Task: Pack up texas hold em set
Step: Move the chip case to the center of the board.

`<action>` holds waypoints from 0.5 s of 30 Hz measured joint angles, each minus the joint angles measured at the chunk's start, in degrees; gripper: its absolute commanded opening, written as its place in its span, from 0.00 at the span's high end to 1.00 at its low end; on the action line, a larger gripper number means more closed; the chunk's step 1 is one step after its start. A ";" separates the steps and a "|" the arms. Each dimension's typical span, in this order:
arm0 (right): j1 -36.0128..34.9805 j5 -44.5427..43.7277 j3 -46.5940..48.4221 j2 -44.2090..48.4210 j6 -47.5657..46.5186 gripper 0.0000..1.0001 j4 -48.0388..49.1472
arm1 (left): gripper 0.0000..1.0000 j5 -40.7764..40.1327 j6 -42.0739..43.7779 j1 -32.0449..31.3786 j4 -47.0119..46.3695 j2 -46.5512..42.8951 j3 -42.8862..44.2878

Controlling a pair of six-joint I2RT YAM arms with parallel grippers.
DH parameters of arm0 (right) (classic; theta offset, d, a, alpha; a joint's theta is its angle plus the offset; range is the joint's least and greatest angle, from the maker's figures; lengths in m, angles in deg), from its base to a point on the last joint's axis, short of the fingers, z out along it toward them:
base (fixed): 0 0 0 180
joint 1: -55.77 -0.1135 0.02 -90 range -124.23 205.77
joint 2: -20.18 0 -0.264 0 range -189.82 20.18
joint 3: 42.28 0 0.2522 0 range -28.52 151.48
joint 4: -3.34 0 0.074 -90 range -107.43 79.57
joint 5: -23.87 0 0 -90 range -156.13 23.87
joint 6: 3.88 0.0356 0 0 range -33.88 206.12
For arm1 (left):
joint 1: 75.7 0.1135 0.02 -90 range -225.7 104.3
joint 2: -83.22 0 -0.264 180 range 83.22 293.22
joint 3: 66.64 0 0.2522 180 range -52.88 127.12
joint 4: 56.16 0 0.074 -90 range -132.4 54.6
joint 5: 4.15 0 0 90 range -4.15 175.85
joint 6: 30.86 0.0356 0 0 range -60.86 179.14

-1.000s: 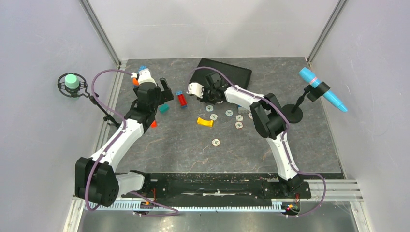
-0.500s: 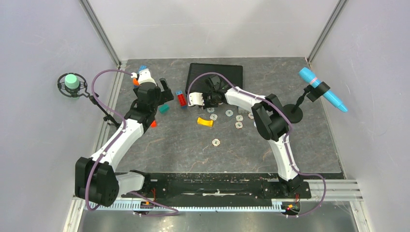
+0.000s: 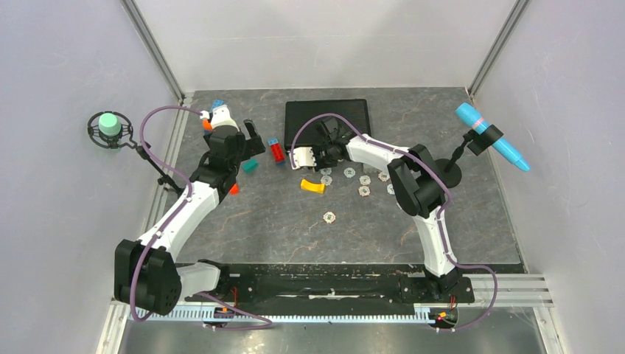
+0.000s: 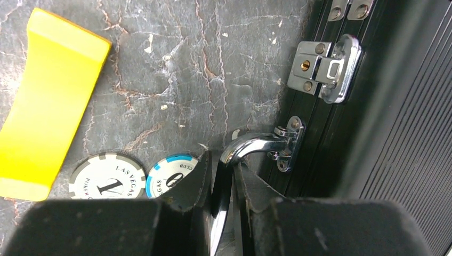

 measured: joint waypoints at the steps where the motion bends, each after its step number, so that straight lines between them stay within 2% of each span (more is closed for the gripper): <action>1: 0.00 0.00 0.00 0.00 0.24 0.70 0.07 | 0.00 0.00 0.00 0.00 0.00 0.00 0.00; 2: 0.00 0.04 0.00 0.00 0.50 0.61 0.11 | 0.00 0.02 0.00 0.00 0.00 0.02 0.00; 6: -0.42 1.86 0.42 0.13 -0.26 0.55 -0.94 | 0.00 0.04 0.00 0.00 0.13 0.15 0.31; 9: -0.87 3.26 0.76 0.20 0.44 0.47 -1.53 | 0.00 0.04 0.00 0.22 0.85 0.22 0.96; 11: -1.01 3.87 0.83 0.35 1.25 0.36 -1.77 | 0.00 0.04 0.00 0.35 0.92 0.33 1.29; 14: -1.05 5.25 0.79 0.83 2.78 0.25 -2.49 | 0.00 0.02 -0.02 0.46 0.94 0.63 1.64; 15: -1.05 5.86 0.46 1.14 3.34 0.15 -2.60 | 0.00 0.02 -0.02 0.55 1.03 0.83 1.75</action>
